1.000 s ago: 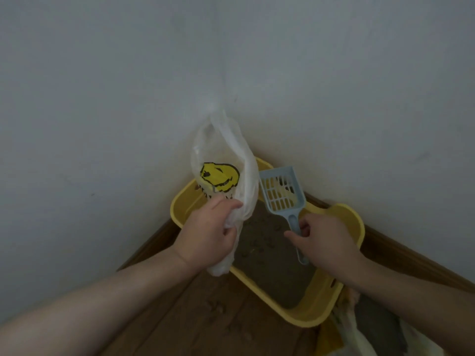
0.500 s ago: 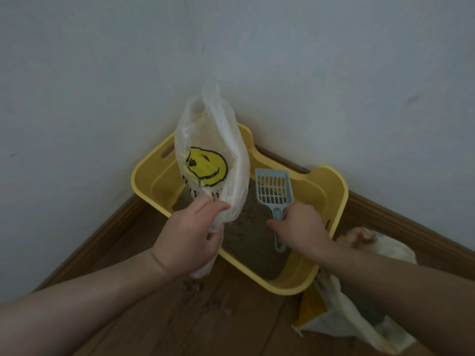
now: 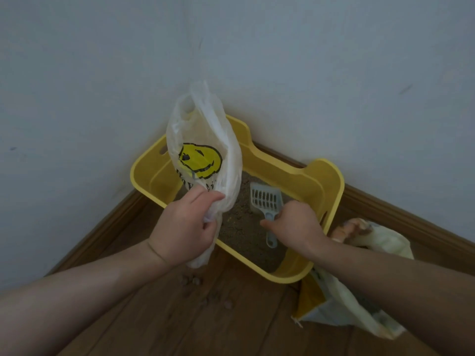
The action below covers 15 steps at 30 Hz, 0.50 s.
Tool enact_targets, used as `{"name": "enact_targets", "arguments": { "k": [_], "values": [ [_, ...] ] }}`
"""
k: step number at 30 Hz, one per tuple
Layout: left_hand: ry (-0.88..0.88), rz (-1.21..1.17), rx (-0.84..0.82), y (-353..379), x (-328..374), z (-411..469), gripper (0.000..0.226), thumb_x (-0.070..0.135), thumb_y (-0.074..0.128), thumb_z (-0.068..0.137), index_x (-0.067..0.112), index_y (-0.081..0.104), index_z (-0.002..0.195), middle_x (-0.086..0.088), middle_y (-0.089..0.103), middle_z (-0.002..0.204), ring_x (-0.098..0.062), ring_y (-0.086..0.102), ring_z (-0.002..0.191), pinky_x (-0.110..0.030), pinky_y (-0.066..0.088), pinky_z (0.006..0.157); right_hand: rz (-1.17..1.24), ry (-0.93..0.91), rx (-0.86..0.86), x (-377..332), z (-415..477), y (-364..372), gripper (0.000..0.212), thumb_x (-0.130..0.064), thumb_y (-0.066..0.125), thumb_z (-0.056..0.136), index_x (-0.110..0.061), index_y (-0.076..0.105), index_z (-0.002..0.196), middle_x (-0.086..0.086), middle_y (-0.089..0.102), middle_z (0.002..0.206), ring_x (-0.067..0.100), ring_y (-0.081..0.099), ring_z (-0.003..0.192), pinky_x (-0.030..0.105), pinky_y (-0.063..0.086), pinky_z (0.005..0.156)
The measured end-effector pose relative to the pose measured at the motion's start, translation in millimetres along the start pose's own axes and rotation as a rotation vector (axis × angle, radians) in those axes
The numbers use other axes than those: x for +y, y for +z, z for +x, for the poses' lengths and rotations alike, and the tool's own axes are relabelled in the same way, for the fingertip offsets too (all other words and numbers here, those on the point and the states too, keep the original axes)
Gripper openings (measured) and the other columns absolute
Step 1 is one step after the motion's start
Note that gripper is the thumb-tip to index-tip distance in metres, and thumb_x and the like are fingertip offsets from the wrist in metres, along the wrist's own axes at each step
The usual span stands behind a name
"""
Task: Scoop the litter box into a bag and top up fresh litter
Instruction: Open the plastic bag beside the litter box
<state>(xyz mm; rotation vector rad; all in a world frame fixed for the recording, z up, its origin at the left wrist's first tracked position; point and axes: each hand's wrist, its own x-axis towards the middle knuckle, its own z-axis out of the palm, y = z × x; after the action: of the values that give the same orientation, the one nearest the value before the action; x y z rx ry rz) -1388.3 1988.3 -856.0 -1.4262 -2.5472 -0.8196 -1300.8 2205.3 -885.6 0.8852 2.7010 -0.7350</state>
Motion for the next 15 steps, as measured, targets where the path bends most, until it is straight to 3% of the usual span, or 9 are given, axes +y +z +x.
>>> {"name": "enact_targets", "arguments": {
  "k": [3,5,7,9,15],
  "values": [
    [0.008,0.003,0.005,-0.9,1.9,-0.1,0.043,-0.001,0.065,0.069,0.006,0.066,0.111,-0.003,0.058,0.088,-0.018,0.056,0.061,-0.034,0.052,0.047,0.018,-0.044,0.036,-0.1,-10.1,-4.9,0.045,-0.048,0.071,0.084,-0.014,0.057,0.059,-0.004,0.048,0.049,0.006,0.044,0.040,0.020,0.032,0.036],
    [0.014,0.004,0.004,-2.4,3.9,-0.7,0.043,0.001,0.062,0.070,0.006,0.066,0.112,-0.003,0.058,0.088,-0.017,0.055,0.061,-0.033,0.051,0.046,0.043,-0.078,0.088,-0.1,-19.1,-9.9,0.048,-0.051,0.070,0.084,-0.010,0.063,0.061,-0.003,0.054,0.049,0.007,0.049,0.041,0.026,0.044,0.039],
    [0.022,-0.001,-0.002,-4.8,6.7,-1.4,0.042,0.002,0.060,0.070,0.006,0.066,0.112,-0.003,0.057,0.088,-0.017,0.055,0.061,-0.031,0.051,0.046,0.092,-0.104,0.136,-0.6,-29.0,-17.5,0.044,-0.054,0.069,0.083,-0.010,0.071,0.076,-0.003,0.066,0.063,0.007,0.061,0.055,0.030,0.057,0.054],
    [0.033,-0.009,-0.007,-7.7,10.4,-2.9,0.042,0.002,0.060,0.071,0.006,0.066,0.113,-0.003,0.058,0.089,-0.017,0.055,0.061,-0.031,0.051,0.047,0.154,-0.137,0.168,-1.1,-39.0,-25.4,0.042,-0.054,0.069,0.084,-0.012,0.072,0.089,-0.005,0.069,0.076,0.006,0.064,0.066,0.033,0.060,0.064],
    [0.085,0.002,0.012,-20.5,26.4,-6.9,0.047,-0.008,0.069,0.065,0.004,0.067,0.111,-0.005,0.058,0.088,-0.019,0.057,0.062,-0.031,0.052,0.049,0.268,-0.234,0.219,-11.7,-61.3,-42.9,0.053,-0.059,0.064,0.083,-0.020,0.066,0.119,-0.017,0.064,0.087,-0.002,0.062,0.075,0.019,0.057,0.066]
  ]
}}
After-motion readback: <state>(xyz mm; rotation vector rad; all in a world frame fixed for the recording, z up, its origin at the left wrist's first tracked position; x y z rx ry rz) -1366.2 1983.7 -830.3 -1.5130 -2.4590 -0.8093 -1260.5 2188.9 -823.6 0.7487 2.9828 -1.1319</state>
